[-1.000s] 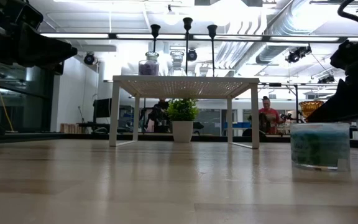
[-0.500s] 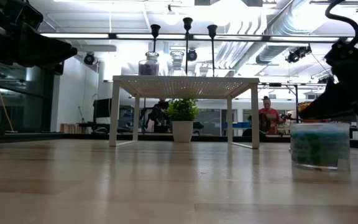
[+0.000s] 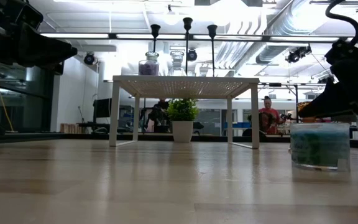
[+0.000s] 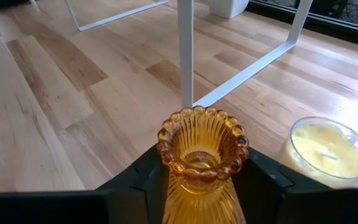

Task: Pick & Place candle stick holders
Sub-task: Put the orange candle holder on the shelf aligned with the transparent candle holder

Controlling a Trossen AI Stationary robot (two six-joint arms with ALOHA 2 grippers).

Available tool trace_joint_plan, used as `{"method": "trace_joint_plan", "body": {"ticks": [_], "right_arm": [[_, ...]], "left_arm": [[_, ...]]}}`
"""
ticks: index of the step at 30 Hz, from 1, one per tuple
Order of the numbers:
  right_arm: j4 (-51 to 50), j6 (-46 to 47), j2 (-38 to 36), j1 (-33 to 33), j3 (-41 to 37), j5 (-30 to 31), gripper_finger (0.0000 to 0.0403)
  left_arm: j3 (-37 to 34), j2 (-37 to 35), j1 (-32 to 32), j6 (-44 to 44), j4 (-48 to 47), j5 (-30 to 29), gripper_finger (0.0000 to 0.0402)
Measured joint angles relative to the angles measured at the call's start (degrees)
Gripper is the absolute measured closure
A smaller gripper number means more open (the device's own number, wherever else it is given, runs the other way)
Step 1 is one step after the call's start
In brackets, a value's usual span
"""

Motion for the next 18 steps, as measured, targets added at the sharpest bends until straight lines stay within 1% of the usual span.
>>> {"method": "trace_joint_plan", "body": {"ticks": [3,10,14,18], "right_arm": [[0.0,0.0,0.0,0.0,0.0,0.05,0.0268],[0.0,0.0,0.0,0.0,0.0,0.04,0.0261],[0.09,-0.15,0.0,0.0,0.0,-0.01,0.0266],[1.94,-2.77,0.0,0.0,-0.02,-0.64,0.0269]], "left_arm": [[0.0,0.01,0.01,-0.01,0.0,0.01,0.0325],[0.0,0.0,-0.01,0.0,0.0,0.01,0.0325],[0.0,0.0,0.01,0.0,0.0,0.01,0.0325],[0.0,0.0,0.01,0.0,0.0,0.0,0.0325]]}}
